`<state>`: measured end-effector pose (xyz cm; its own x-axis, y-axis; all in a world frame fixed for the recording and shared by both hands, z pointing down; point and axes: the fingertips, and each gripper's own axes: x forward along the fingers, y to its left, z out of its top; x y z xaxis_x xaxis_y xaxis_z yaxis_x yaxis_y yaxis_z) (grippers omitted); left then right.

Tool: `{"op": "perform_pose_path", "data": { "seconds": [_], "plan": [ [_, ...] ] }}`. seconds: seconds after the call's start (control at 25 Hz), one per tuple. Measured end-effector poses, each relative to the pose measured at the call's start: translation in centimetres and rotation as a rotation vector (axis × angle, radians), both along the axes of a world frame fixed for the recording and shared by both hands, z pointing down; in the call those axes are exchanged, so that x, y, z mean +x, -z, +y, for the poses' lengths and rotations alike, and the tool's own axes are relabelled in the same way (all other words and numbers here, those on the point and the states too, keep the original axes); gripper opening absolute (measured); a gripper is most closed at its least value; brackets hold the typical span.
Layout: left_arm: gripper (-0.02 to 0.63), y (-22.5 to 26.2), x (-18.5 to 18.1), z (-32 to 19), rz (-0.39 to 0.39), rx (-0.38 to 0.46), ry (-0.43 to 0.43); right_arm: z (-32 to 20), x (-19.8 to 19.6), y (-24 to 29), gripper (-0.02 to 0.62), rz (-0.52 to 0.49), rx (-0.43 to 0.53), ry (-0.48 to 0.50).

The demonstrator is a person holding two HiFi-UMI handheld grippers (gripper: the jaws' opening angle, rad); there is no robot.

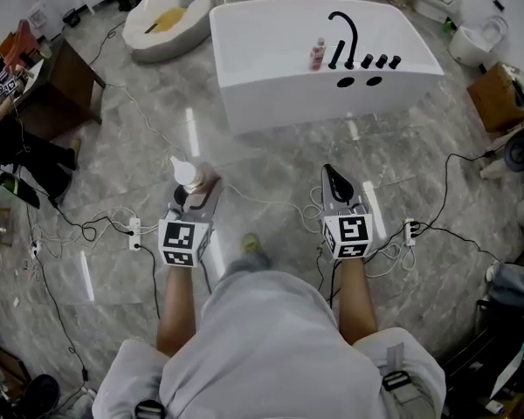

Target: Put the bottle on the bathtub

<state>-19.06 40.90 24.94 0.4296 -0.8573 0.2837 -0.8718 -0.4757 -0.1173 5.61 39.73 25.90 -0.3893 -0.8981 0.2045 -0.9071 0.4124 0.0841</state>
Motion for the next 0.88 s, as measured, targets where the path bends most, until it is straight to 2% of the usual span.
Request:
{"op": "perform_pose_path", "data": {
  "seconds": [0.16, 0.36, 0.68, 0.88],
  "plan": [
    [0.227, 0.5, -3.2, -4.8, 0.007, 0.013, -0.004, -3.9, -2.9, 0.9, 0.003, 0.018, 0.013, -0.007],
    [0.227, 0.3, -5.1, -8.4, 0.026, 0.007, -0.011, -6.5, -3.9, 0.8, 0.003, 0.034, -0.001, -0.037],
    [0.227, -1.0, -5.4, -13.3, 0.045, -0.012, -0.037, -12.0, -4.9, 0.9, 0.003, 0.046, 0.008, -0.04],
    [0.227, -1.2, -4.8, -18.8, 0.03, -0.001, -0.042, -18.0, -4.8, 0.5, 0.003, 0.029, 0.02, -0.032]
  ]
}}
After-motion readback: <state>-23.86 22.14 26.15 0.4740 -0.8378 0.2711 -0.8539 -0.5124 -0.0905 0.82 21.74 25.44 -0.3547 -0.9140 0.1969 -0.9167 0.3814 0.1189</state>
